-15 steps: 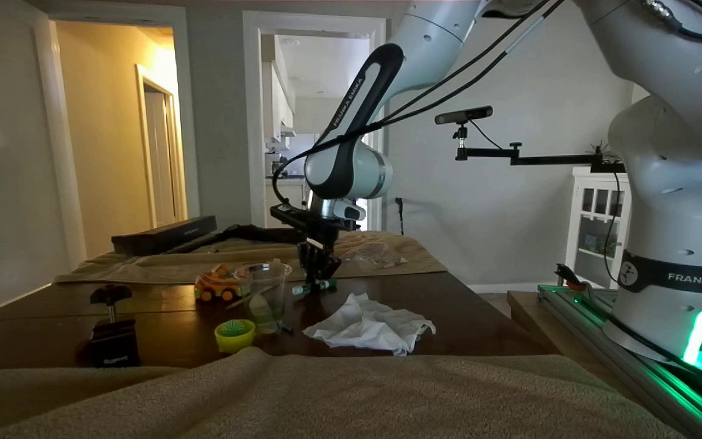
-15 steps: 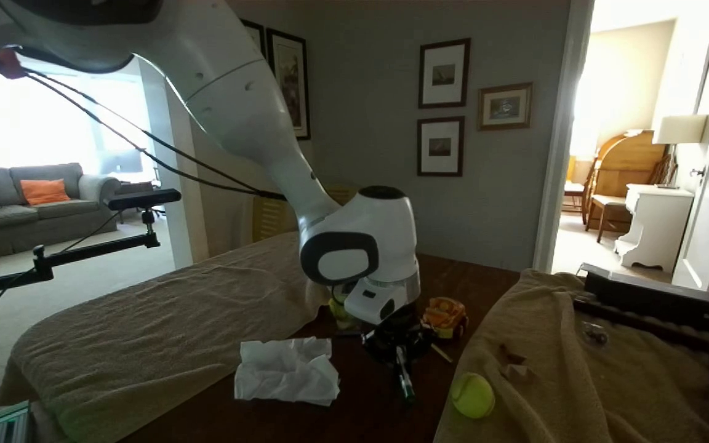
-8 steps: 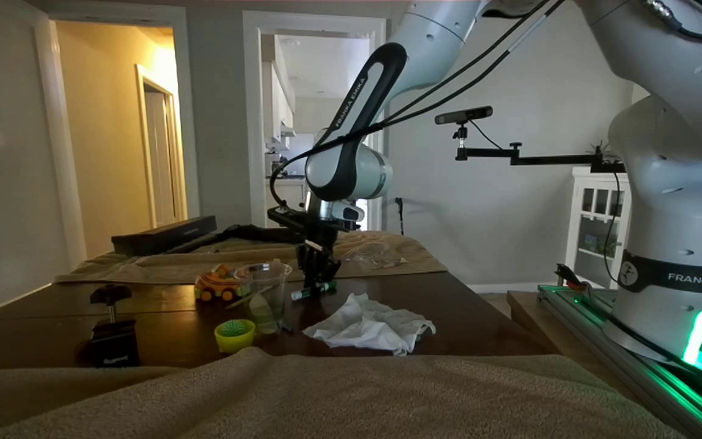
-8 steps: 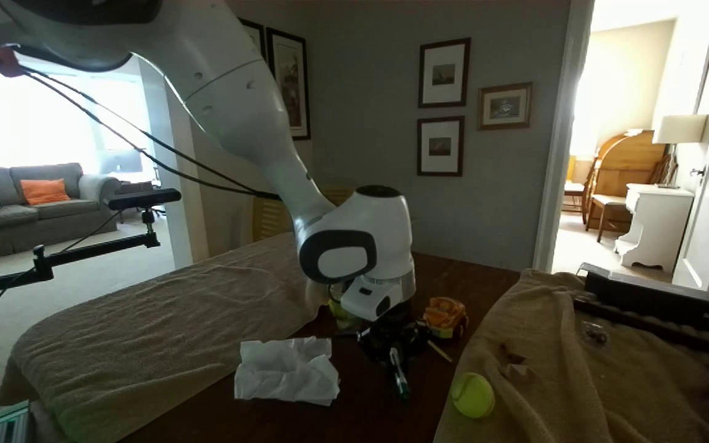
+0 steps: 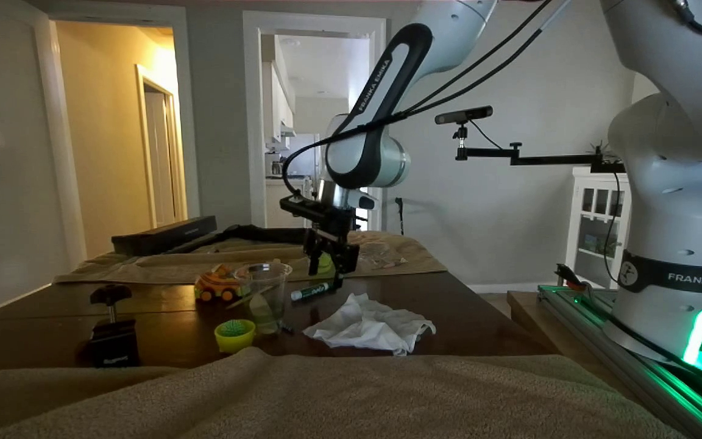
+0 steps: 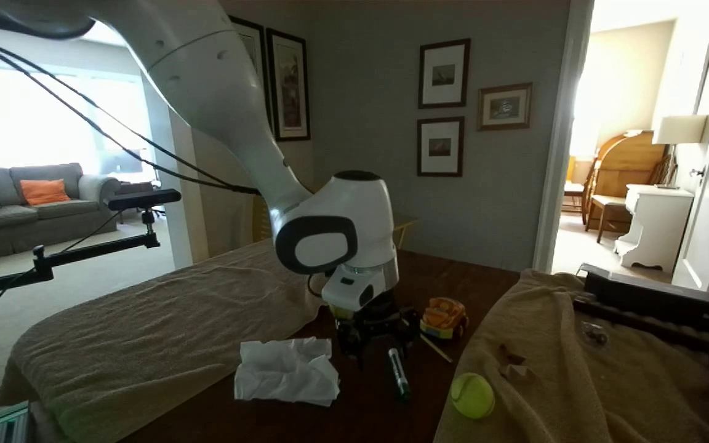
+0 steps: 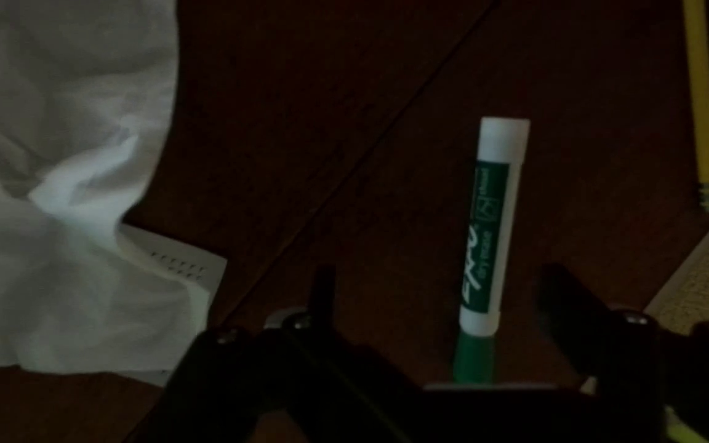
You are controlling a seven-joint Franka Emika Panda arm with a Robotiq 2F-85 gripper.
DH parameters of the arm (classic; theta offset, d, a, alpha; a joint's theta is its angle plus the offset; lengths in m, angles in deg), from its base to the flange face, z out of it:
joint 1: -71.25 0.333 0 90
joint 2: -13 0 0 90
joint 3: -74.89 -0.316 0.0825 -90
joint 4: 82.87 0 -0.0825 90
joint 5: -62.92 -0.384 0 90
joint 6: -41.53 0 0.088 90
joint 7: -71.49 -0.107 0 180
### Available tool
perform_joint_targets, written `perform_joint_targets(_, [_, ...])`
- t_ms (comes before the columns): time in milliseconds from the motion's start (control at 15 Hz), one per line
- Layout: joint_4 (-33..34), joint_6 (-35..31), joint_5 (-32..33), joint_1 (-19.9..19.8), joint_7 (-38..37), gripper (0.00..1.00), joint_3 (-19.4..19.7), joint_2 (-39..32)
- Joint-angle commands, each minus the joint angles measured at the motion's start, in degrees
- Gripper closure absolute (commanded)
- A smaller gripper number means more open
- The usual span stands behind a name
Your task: Make the cap of the green marker face the right
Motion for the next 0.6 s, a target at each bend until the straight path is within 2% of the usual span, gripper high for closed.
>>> perform_joint_targets(0, [-9.6, -1.4, 6.1, -0.1, 3.6, 0.0, 0.3, 11.3])
perform_joint_targets(133, [-11.6, 1.0, 8.0, -2.1, 9.4, 0.0, -1.3, 15.7])
perform_joint_targets(333, [-13.5, 8.1, 5.5, -5.4, 20.0, 0.0, -4.4, 22.4])
perform_joint_targets(533, [-13.2, 14.4, 1.9, -7.6, 32.0, 0.0, -5.9, 25.9])
